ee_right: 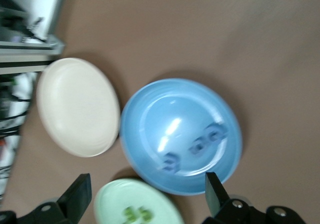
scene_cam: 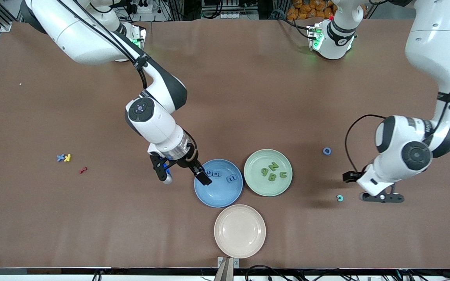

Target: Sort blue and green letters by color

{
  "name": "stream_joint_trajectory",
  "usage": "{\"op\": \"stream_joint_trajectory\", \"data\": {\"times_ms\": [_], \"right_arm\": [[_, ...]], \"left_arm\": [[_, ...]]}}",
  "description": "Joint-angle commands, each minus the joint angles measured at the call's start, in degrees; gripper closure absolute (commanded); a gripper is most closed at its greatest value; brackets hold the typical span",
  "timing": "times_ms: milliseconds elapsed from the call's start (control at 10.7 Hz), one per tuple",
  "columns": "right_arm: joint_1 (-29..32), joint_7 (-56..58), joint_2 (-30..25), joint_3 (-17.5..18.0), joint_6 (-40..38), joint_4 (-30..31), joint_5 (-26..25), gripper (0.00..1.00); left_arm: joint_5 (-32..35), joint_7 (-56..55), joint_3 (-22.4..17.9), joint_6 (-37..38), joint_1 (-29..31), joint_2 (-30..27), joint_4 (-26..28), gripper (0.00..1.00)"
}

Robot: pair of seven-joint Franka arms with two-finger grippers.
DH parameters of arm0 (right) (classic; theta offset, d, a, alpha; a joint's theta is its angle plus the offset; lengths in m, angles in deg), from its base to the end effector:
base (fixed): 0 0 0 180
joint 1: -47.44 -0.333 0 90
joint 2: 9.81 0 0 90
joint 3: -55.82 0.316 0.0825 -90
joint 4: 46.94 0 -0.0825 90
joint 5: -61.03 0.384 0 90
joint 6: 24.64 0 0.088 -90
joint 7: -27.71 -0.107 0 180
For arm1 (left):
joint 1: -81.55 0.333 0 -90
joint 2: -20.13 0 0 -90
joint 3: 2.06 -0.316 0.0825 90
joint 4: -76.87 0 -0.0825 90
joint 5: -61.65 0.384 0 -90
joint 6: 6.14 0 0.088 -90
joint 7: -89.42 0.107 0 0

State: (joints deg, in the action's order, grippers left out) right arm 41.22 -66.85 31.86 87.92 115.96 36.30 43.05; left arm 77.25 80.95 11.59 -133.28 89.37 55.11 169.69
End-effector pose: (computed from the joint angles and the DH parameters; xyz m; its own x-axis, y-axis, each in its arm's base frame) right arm 0.6418 0.3863 0.3430 0.5847 -0.8029 -0.1165 -0.7755 -0.5109 -0.3709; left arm 0.6899 -0.0404 0.2760 0.9969 -0.0762 0.0183 -0.0745 -0.9940 -0.0806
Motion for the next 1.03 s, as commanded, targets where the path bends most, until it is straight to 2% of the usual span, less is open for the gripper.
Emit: {"op": "stream_joint_trajectory", "data": {"times_ms": [0, 94, 281, 561, 748, 935], "right_arm": [[5.7, 14.3, -4.0, 0.6, -6.5, 7.0, -0.6, 0.00], [7.9, 19.3, -5.5, 0.7, -6.5, 9.9, -0.6, 0.00], [13.0, 29.8, -9.7, 0.8, -6.6, 16.9, -0.6, 0.00], [21.7, 46.2, -12.3, 0.8, -6.7, 22.9, -0.5, 0.00], [27.5, 56.6, -12.5, 0.8, -6.8, 24.6, -0.5, 0.00], [33.3, 68.6, -12.2, 0.5, -6.9, 26.0, -0.6, 0.00]], "left_arm": [[0.6, 1.5, -2.9, 0.4, 0.4, -9.2, 8.1, 0.00], [-0.1, 1.3, -3.0, 0.4, 0.4, -11.4, 9.5, 0.00], [-7.1, 1.3, -3.0, 0.7, 0.3, -16.1, 11.8, 0.00], [-14.3, 0.9, -3.0, 7.5, -0.5, -22.7, 11.5, 0.00], [-16.3, 0.6, -3.4, 13.2, -1.5, -25.6, 9.0, 0.00], [-16.2, 0.6, -3.4, 23.2, -1.5, -25.8, 2.1, 0.00]]}}
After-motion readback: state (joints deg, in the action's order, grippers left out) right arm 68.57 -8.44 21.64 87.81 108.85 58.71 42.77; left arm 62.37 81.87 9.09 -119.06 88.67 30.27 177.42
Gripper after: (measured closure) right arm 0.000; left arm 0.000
